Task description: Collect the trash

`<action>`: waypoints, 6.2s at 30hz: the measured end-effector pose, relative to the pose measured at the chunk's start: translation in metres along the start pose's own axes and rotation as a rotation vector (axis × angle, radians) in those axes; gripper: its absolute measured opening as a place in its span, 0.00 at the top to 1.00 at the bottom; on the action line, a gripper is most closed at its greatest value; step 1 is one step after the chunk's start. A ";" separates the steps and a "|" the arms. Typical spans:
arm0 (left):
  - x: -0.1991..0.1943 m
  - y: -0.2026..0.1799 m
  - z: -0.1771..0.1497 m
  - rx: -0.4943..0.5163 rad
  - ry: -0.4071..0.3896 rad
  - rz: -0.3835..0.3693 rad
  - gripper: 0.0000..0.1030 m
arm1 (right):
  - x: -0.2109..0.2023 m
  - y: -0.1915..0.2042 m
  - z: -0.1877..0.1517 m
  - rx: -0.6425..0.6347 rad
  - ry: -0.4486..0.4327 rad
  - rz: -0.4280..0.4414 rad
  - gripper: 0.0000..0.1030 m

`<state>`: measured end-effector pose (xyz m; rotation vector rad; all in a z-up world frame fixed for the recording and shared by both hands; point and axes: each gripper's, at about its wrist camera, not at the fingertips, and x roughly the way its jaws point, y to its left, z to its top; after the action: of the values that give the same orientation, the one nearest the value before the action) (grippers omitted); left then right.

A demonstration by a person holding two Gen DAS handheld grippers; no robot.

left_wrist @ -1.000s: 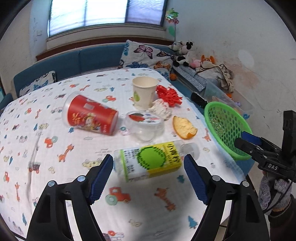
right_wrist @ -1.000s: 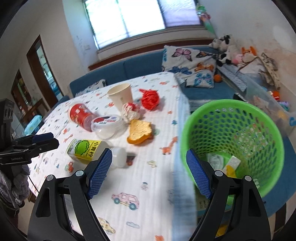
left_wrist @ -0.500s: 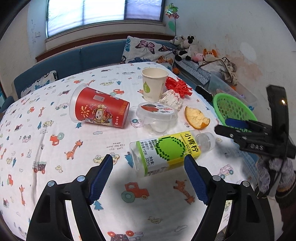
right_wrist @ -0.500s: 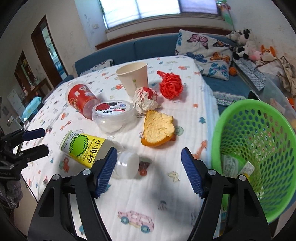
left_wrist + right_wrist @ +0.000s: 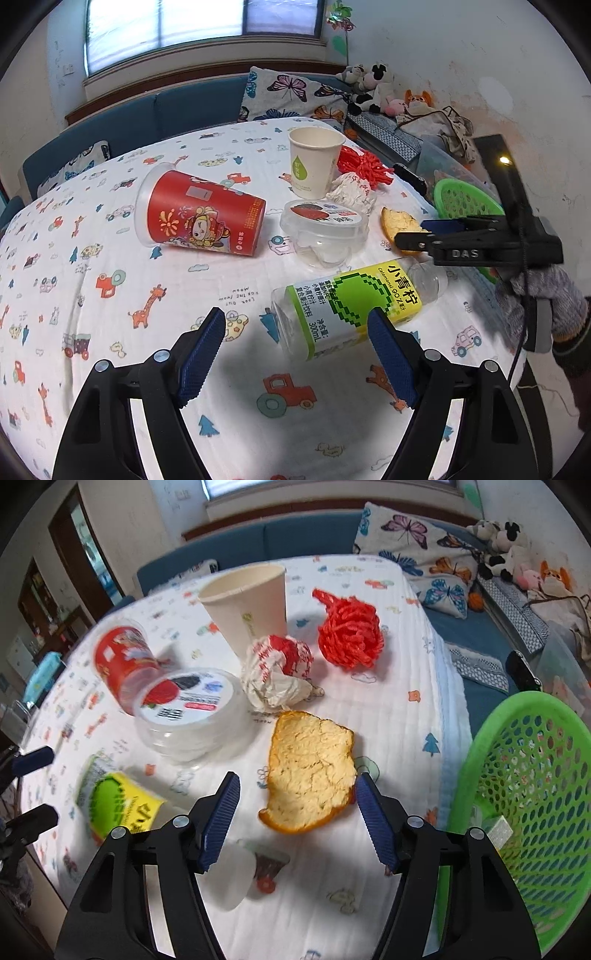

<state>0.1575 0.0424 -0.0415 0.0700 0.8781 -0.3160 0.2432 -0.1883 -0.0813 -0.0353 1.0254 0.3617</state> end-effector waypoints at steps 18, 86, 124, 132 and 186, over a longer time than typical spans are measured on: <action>0.019 -0.025 0.011 0.206 0.014 -0.044 0.21 | 0.016 -0.002 0.005 -0.062 0.045 -0.044 0.48; 0.060 -0.109 0.009 0.523 0.202 -0.253 0.44 | -0.110 -0.059 -0.089 0.175 -0.146 -0.043 0.61; 0.073 -0.249 0.106 0.390 0.120 -0.382 0.44 | -0.151 -0.174 -0.141 0.414 -0.238 -0.197 0.32; 0.109 -0.281 0.115 0.402 0.214 -0.365 0.44 | -0.161 -0.177 -0.155 0.431 -0.251 -0.201 0.31; 0.036 -0.178 0.092 0.164 0.049 -0.173 0.32 | -0.178 -0.118 -0.136 0.344 -0.324 -0.098 0.26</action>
<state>0.1941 -0.1531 0.0015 0.1541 0.9077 -0.5501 0.0841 -0.3756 -0.0192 0.2744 0.7497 0.0930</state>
